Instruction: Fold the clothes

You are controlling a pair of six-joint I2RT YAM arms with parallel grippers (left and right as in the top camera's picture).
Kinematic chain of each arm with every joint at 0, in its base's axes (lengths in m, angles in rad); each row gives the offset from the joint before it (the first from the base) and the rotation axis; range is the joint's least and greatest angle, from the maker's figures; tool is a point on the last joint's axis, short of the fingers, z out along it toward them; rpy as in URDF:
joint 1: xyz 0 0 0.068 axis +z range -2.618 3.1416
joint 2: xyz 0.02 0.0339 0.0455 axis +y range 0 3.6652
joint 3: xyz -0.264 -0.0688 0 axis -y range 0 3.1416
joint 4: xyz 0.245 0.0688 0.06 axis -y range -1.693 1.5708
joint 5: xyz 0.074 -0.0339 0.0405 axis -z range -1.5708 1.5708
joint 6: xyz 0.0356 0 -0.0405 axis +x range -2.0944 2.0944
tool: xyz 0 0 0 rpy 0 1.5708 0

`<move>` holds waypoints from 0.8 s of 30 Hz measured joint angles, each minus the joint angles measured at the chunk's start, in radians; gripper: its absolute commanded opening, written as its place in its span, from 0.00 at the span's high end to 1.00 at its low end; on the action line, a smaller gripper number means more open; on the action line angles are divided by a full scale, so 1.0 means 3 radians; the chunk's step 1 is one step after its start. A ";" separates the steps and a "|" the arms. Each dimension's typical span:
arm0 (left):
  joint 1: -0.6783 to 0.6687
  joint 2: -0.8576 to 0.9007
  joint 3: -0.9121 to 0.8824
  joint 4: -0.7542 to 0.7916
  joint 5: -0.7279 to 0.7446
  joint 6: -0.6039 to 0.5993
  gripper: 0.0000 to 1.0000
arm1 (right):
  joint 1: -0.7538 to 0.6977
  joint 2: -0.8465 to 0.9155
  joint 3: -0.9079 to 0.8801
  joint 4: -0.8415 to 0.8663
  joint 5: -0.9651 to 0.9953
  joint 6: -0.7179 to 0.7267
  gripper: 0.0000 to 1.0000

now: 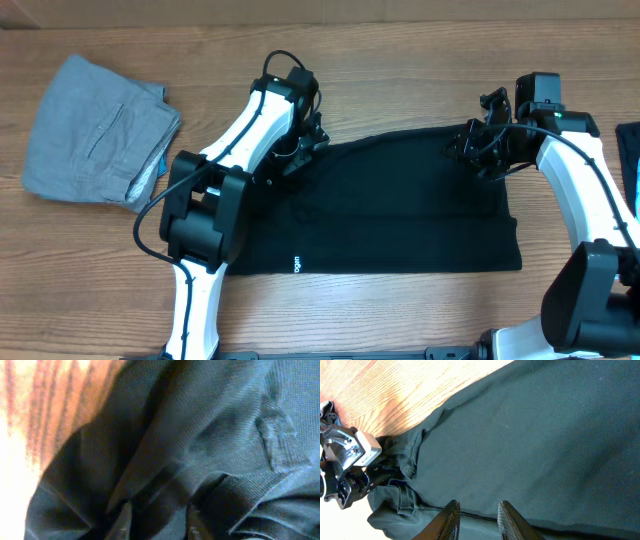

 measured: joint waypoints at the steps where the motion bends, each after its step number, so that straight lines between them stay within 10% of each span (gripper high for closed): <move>1: 0.0003 0.0000 0.0000 0.0015 -0.0001 -0.0008 0.86 | 0.0000 0.0000 0.0000 -0.0001 0.0008 -0.0001 0.71; 24: 0.0003 0.0000 0.0165 -0.0580 0.0317 -0.0183 0.93 | 0.0000 0.0000 0.0000 -0.0014 0.0078 0.0000 0.69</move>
